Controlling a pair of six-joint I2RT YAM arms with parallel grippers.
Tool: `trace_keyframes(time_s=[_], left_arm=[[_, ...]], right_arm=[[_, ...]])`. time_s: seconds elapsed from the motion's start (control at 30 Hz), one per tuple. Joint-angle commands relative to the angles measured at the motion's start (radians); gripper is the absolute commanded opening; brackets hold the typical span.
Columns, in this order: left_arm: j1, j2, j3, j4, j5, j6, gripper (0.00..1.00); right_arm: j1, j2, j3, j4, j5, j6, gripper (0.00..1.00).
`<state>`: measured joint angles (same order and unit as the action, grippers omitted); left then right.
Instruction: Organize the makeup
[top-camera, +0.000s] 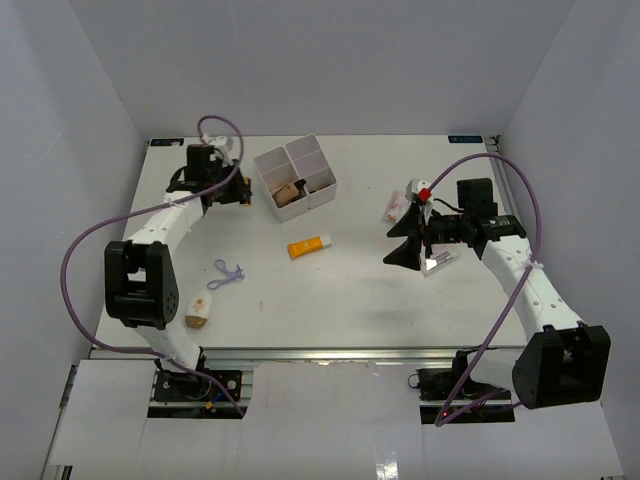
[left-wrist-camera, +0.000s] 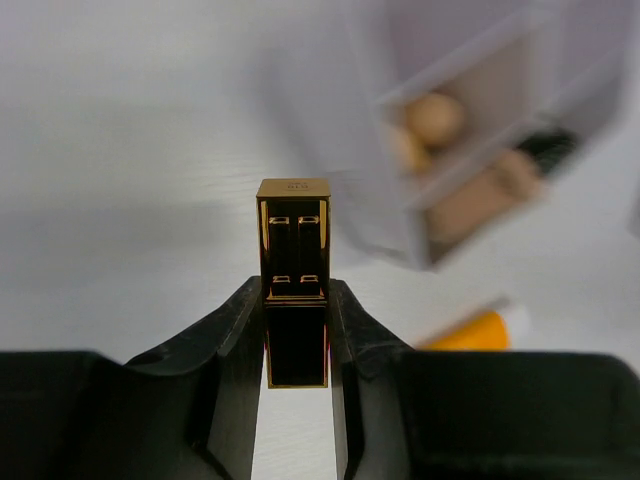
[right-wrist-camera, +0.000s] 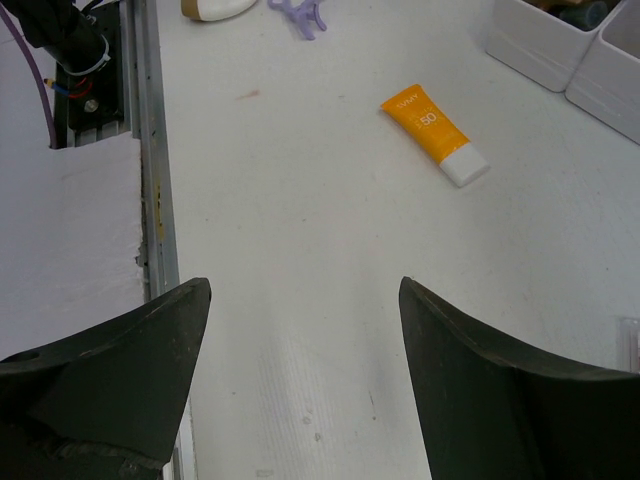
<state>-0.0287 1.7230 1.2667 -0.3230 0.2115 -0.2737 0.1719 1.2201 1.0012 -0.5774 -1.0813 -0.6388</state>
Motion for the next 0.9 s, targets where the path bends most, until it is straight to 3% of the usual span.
trace_keyframes(time_s=[0.0,0.27,0.53,0.87], left_arm=[[-0.245,-0.095,0.087,0.092,0.212,0.193,0.06],[-0.419,0.099,0.343,0.008,0.092,0.372,0.07],[-0.479,0.351,0.649,-0.101,-0.062,0.514,0.08],[-0.484,0.443,0.692,-0.099,-0.16,0.579,0.1]], right_arm=[[-0.026,0.017,-0.01,0.015,-0.041,-0.003,0.82],[-0.046,0.044,-0.019,0.022,-0.039,-0.002,0.82],[-0.055,0.056,-0.021,0.027,-0.045,-0.001,0.82],[-0.054,0.065,-0.023,0.025,-0.068,0.002,0.83]])
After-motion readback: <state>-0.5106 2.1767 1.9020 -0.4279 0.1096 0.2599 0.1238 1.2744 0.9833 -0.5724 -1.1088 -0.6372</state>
